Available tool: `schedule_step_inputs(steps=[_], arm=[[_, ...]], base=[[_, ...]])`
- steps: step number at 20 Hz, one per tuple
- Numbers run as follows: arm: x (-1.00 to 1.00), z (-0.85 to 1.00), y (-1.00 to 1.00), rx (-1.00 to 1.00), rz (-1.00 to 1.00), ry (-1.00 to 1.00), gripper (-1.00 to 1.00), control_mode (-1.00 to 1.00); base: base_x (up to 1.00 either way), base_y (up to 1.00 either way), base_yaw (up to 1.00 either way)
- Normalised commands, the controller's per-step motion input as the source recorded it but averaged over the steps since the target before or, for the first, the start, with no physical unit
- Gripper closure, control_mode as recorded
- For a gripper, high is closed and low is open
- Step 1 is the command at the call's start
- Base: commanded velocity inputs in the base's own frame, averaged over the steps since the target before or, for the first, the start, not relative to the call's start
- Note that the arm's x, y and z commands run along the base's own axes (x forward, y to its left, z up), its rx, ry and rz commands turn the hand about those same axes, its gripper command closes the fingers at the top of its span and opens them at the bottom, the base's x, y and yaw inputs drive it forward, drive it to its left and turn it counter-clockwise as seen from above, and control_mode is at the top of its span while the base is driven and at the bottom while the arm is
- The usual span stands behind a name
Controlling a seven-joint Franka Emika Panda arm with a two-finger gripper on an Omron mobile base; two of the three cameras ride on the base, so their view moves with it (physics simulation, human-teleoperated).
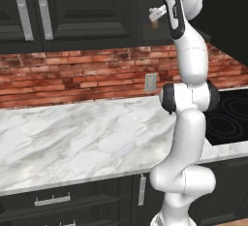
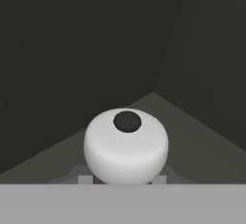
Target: Retrieve the shaker from the cabinet and place it next the steak on a plate on the dining table.
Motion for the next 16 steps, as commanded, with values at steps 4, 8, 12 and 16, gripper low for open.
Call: schedule_step_inputs(steps=[4, 8, 12, 16], arm=[[-0.96, -0.1, 0.15, -0.06, 0.0, -0.17, 1.0, -1.0], [-1.0, -0.06, 0.11, -0.05, 0.0, -0.12, 1.0, -1.0], [-1.0, -0.39, 0.13, -0.03, -0.02, -0.17, 1.0, -1.0], [-1.0, -0.49, 0.16, 0.0, -0.01, -0.18, 1.0, -1.0]], base=[[0.0, 0.0, 0.0], [0.0, 0.0, 0.0], [0.0, 0.0, 0.0], [0.0, 0.0, 0.0]])
